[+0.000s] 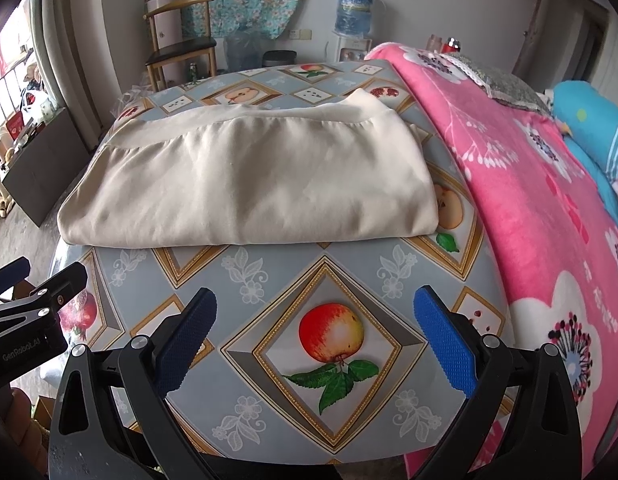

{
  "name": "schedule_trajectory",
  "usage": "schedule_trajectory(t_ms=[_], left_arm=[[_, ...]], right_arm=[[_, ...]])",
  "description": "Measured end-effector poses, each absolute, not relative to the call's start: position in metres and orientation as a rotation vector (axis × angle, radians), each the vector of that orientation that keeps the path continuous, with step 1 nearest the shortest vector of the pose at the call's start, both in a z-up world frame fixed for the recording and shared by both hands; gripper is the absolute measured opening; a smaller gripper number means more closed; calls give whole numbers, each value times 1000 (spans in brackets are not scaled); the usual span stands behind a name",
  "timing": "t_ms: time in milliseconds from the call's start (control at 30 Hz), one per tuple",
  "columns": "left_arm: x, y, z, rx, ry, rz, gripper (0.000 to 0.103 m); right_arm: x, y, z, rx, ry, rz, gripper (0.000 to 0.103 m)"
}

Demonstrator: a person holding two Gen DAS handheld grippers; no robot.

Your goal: Fold large clothes

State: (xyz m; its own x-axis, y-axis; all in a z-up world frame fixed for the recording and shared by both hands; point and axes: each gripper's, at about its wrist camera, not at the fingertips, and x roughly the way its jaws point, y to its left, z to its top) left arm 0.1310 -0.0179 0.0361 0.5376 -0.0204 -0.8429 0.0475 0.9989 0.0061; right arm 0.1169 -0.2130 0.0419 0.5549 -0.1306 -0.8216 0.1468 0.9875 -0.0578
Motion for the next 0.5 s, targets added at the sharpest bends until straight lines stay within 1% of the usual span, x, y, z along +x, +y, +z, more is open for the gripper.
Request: schedule_trajectory(t_ms=[500], left_arm=[[131,-18,36,27,999,-40,98]], right_arm=[[117,-213,41,15,968,-163,96]])
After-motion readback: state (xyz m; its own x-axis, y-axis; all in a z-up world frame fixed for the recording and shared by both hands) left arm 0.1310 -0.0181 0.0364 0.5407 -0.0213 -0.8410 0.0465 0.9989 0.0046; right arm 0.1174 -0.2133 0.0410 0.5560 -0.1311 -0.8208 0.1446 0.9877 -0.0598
